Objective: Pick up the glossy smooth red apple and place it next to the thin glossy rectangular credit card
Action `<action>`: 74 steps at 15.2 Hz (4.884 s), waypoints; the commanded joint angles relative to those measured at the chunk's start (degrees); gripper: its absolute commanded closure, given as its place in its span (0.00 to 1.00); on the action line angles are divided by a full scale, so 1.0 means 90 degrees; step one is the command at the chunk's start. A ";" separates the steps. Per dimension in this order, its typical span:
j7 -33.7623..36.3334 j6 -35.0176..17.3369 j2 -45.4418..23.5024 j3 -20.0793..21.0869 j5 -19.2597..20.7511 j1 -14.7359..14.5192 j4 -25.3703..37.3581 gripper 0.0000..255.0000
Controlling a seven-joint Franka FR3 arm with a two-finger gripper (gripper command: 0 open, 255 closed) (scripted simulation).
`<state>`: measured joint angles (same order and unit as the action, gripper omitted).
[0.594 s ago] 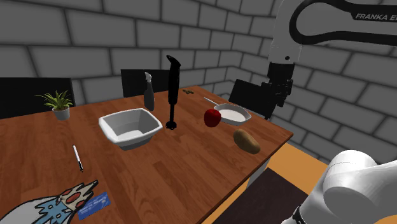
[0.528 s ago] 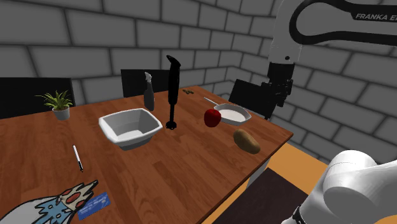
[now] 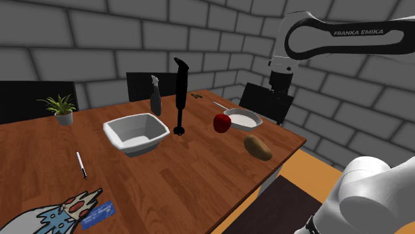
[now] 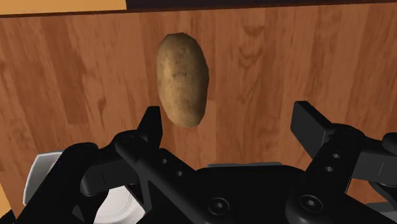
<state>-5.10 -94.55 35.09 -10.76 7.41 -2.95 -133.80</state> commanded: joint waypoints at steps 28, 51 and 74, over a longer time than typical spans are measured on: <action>-0.6058 -0.3117 -0.5379 -0.1428 -0.2421 -0.0535 0.2909 0.00; -0.5994 -0.2935 -0.5308 -0.1440 -0.2363 -0.0548 0.3033 1.00; -0.5627 -0.1112 -0.4943 -0.1523 -0.2055 -0.0542 0.4553 1.00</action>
<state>-55.88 -105.21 -9.68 -24.43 -11.24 -7.82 -93.21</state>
